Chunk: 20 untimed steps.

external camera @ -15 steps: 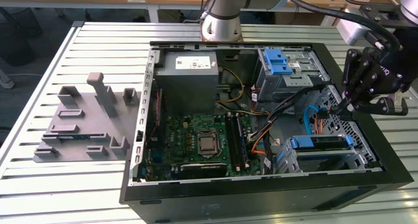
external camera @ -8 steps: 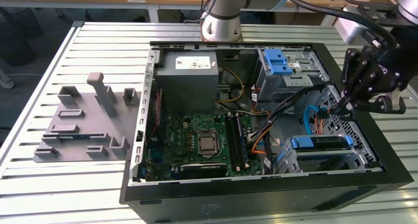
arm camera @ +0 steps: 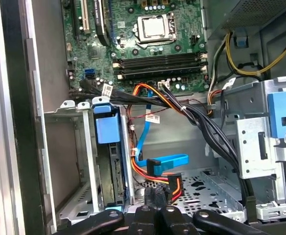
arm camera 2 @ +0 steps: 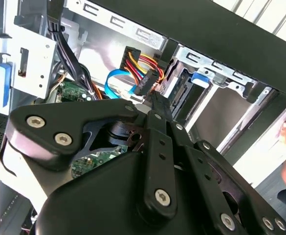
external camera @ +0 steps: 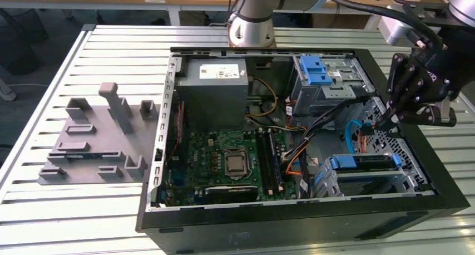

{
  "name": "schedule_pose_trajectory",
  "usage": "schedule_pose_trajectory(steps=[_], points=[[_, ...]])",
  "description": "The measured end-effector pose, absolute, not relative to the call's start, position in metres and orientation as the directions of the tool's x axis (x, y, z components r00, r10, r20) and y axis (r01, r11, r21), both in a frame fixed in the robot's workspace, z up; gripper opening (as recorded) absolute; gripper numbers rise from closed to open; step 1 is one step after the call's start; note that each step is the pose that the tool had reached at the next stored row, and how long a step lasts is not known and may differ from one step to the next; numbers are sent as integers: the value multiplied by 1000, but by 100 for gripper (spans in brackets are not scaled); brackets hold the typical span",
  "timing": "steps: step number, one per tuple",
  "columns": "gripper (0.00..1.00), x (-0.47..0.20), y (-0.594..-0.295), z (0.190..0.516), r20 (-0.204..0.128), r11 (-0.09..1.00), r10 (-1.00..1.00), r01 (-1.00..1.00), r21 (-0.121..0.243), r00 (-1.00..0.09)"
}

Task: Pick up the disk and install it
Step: 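Insert the first disk wire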

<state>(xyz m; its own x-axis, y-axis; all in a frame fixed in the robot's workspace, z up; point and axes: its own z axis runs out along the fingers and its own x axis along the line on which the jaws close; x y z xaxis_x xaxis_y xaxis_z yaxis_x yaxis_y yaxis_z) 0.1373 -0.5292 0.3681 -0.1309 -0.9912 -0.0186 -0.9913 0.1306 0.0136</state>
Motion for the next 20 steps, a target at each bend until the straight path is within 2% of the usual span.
schedule_pose_trajectory(steps=[1, 2, 9, 10, 14, 20], points=[[11, 138, -528, 368, -18, 134, -991, -991, 14, -134], [17, 138, -527, 367, -19, 135, -991, -991, 14, -136], [19, 140, -520, 363, -15, 157, -987, -987, 13, -157], [25, 140, -519, 363, -12, 161, -987, -987, 13, -161], [25, 140, -516, 362, 2, 173, -985, -985, 10, -173], [25, 140, -512, 360, 5, 209, -978, -978, 10, -209]])
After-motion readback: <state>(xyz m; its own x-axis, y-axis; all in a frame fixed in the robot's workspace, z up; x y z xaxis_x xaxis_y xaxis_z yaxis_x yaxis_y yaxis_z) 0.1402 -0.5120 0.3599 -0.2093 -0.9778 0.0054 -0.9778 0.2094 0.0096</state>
